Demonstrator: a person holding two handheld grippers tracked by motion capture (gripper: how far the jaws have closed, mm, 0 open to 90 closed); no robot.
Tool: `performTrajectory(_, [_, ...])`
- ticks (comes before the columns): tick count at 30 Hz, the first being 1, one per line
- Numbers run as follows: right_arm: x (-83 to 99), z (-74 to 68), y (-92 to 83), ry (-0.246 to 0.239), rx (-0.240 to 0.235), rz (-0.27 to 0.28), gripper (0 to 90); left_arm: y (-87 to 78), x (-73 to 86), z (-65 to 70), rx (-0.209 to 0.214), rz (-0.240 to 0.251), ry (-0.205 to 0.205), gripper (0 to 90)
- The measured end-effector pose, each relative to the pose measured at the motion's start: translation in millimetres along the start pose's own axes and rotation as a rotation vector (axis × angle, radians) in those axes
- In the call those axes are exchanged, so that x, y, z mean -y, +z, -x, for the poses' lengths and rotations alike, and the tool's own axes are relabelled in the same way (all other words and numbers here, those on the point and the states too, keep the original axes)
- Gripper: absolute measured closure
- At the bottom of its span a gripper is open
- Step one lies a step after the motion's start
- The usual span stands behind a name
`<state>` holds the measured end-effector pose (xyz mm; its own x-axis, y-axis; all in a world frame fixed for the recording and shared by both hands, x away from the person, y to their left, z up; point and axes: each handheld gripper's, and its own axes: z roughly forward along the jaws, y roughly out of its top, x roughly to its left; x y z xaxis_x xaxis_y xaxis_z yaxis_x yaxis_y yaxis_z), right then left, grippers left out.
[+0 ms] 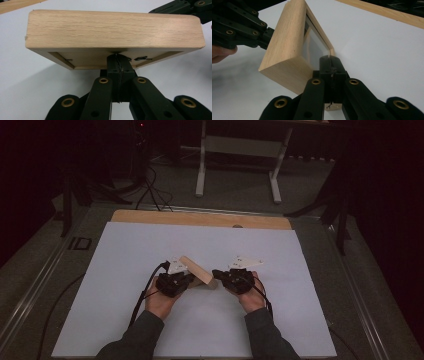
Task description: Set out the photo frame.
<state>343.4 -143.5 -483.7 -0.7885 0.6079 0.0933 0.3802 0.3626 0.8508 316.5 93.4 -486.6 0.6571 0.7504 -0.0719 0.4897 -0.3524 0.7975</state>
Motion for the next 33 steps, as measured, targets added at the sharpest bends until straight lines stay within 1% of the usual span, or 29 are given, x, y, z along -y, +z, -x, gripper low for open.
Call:
performTrajectory(11, [0.5, -3.4, -1.2, -0.012, -0.004, -0.006, 89.7, -0.6, 1.2, 2.6, -0.004, 0.004, 0.002, 89.7])
performTrajectory(19, [1.0, -6.4, -1.9, -0.019, -0.007, -0.007, 89.7, -1.4, 1.5, 6.8, 0.006, 0.002, 0.017, 89.7])
performTrajectory(24, [1.3, -8.4, -2.3, -0.022, -0.01, -0.009, 89.7, 0.0, 2.9, 8.3, 0.01, 0.001, 0.012, 89.7])
performTrajectory(25, [1.5, -8.8, -2.4, -0.022, -0.011, -0.008, 89.7, 0.7, 3.4, 8.2, 0.011, -0.003, 0.019, 89.7])
performTrajectory(33, [3.0, -14.5, -3.5, -0.029, -0.026, -0.011, 89.7, 3.6, 5.5, 7.2, 0.008, -0.011, 0.01, 89.7])
